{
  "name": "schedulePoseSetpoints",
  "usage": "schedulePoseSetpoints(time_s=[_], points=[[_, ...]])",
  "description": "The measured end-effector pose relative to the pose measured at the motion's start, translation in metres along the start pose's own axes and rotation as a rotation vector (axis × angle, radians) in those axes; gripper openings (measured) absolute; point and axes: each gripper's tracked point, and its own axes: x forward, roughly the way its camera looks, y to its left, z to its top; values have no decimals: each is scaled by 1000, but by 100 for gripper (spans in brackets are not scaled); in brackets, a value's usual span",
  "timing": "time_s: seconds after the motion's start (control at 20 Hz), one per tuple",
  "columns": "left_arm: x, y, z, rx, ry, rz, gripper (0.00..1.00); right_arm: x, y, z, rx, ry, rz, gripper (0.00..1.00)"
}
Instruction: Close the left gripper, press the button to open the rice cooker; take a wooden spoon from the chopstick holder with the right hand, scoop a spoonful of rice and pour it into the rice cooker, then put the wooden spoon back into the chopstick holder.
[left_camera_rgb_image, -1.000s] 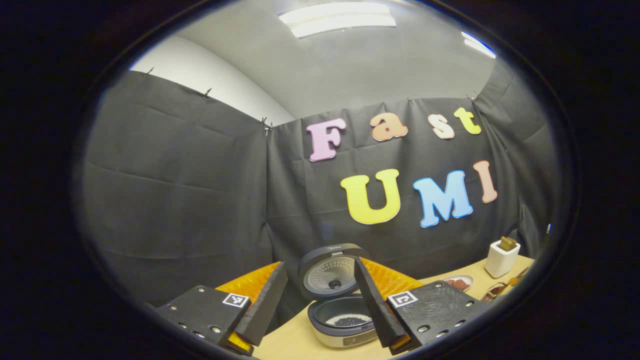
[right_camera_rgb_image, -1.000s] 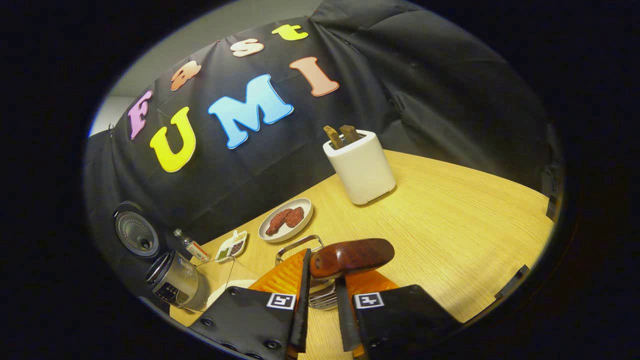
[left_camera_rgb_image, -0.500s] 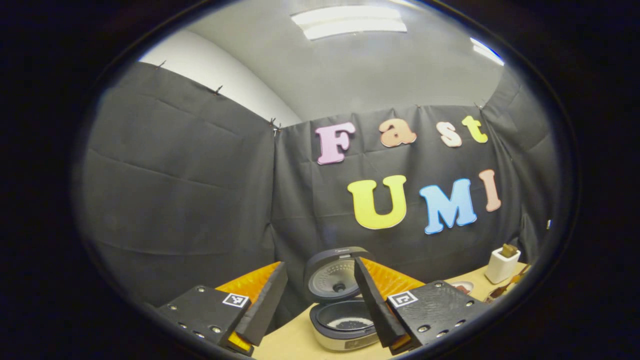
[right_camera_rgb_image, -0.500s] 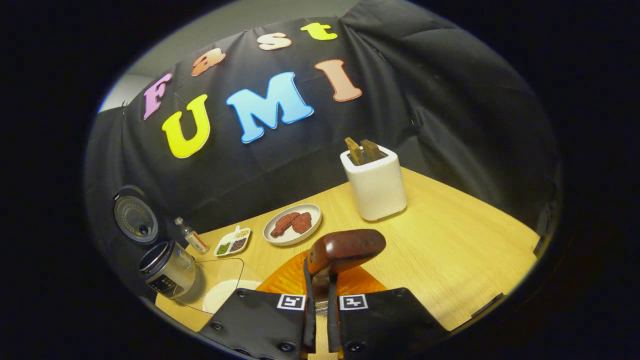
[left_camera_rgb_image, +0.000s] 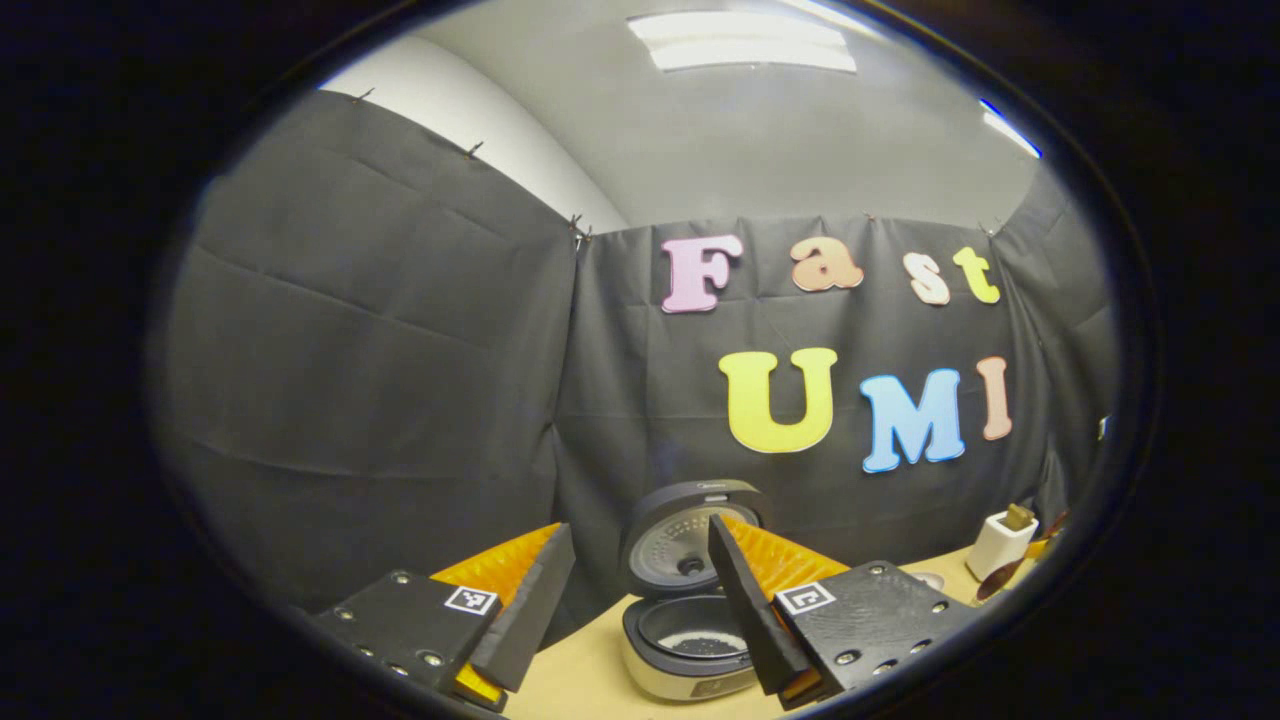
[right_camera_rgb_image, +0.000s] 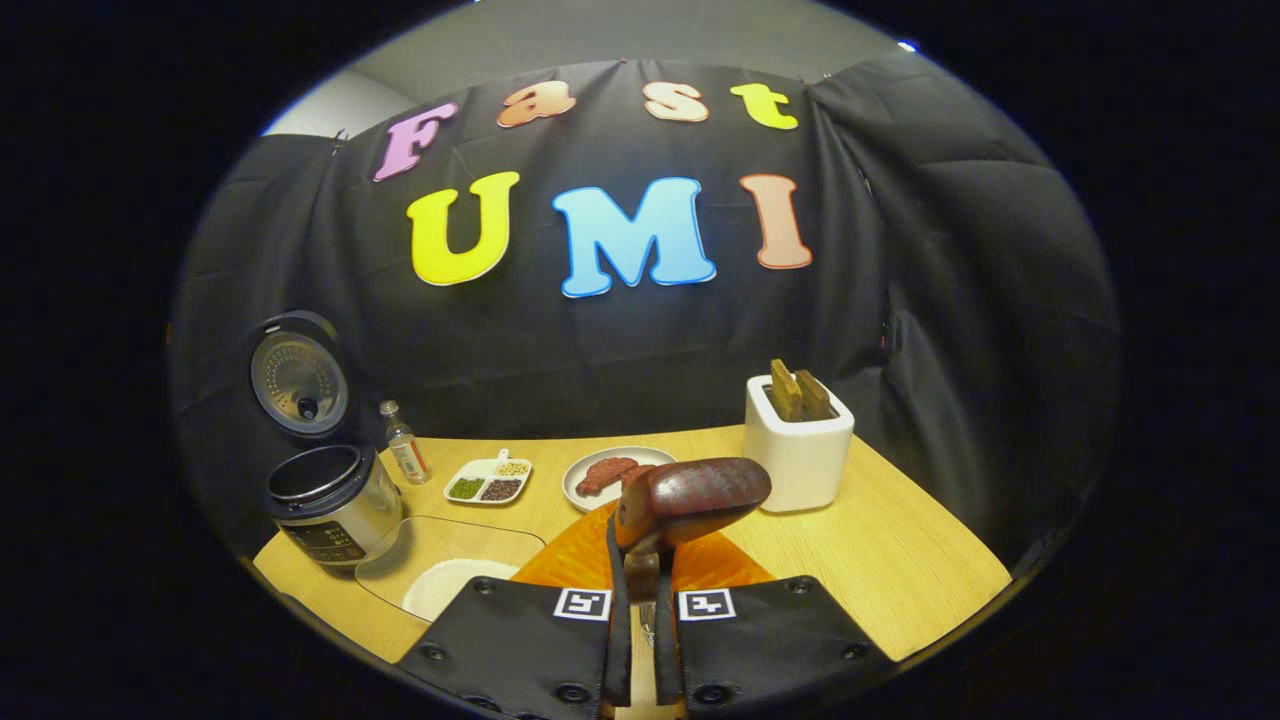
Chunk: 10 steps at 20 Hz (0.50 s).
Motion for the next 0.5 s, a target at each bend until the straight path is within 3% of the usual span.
schedulePoseSetpoints(time_s=[0.3,0.4,0.5], points=[[7,18,-16,7,21,0,83,5,72,11,-52,-8,117,7],[11,20,-18,14,26,-8,83,11,93,6,-81,-2,143,11],[14,26,-22,16,30,-15,83,18,108,-4,-106,21,163,7]])
